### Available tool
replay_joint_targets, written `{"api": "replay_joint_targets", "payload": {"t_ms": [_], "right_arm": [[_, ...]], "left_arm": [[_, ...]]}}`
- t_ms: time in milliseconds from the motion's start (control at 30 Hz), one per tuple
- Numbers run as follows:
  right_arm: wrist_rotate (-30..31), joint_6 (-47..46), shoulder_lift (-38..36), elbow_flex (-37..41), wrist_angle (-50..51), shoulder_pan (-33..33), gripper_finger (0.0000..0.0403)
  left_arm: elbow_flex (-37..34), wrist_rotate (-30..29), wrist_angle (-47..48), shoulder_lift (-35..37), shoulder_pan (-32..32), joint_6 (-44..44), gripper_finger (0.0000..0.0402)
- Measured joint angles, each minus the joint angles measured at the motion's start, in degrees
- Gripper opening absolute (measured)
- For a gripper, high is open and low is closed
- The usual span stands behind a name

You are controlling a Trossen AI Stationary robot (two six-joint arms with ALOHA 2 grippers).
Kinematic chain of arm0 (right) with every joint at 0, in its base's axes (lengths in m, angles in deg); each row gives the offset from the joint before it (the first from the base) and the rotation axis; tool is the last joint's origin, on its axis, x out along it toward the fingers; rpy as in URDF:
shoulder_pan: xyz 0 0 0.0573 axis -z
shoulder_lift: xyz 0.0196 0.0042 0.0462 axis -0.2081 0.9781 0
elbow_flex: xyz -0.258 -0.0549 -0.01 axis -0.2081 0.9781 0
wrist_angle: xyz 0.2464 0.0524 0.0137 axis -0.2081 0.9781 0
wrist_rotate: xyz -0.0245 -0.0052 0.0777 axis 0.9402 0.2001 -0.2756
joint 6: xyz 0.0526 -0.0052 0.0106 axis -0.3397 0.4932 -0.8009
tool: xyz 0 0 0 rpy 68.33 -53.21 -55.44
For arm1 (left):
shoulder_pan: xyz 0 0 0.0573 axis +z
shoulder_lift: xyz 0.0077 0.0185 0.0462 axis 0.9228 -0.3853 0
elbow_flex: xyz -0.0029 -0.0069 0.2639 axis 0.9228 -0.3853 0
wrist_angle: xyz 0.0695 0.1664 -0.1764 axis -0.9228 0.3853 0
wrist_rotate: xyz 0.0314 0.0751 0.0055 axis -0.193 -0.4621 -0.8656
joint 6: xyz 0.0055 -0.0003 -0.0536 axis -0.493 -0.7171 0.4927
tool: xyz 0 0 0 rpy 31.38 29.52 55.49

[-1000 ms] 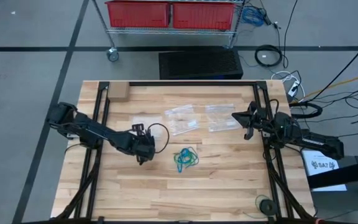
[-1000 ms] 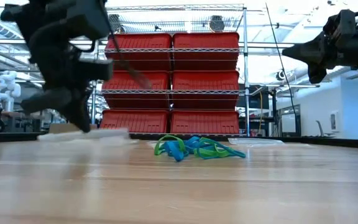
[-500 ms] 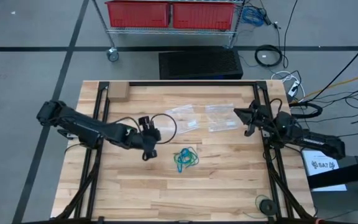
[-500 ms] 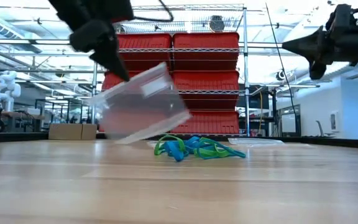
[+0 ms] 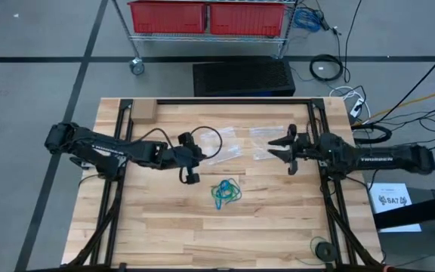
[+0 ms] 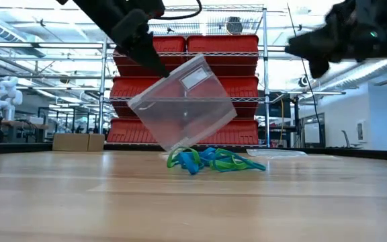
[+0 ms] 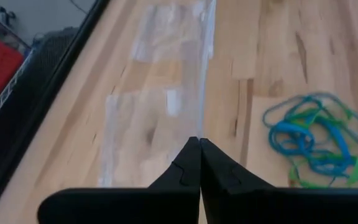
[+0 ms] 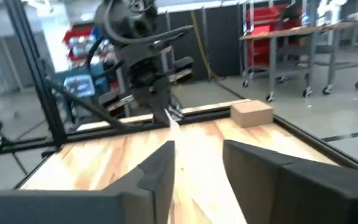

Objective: Sort rubber bands
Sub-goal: Open the top left transparent zip bag

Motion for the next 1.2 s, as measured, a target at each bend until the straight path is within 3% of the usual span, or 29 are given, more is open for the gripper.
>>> {"api": "replay_joint_targets", "payload": {"t_ms": [200, 367, 567, 1033, 1200], "right_arm": [[3.0, 1.2, 17.3, -15.1, 6.9, -1.4, 0.0156], [0.9, 7.6, 26.7, -25.4, 13.7, -1.2, 0.0146], [0.1, 11.6, 36.0, -33.0, 18.9, 0.9, 0.0142], [-0.3, 13.0, 50.9, -45.4, 20.6, 1.2, 0.0141], [-0.3, 13.2, 53.7, -49.1, 24.8, 0.8, 0.0115]], "left_arm": [[0.0, 0.1, -2.4, 0.0, 2.4, -6.3, 0.0000], [0.0, 0.1, -2.4, 0.0, 5.0, -8.2, 0.0000], [0.0, 7.5, -5.2, 0.0, 7.5, -10.1, 0.0000], [0.0, 8.9, -5.8, 0.0, 7.9, -14.8, 0.0000], [0.0, 7.2, -5.8, 0.0, 7.9, -14.9, 0.0000]]}}
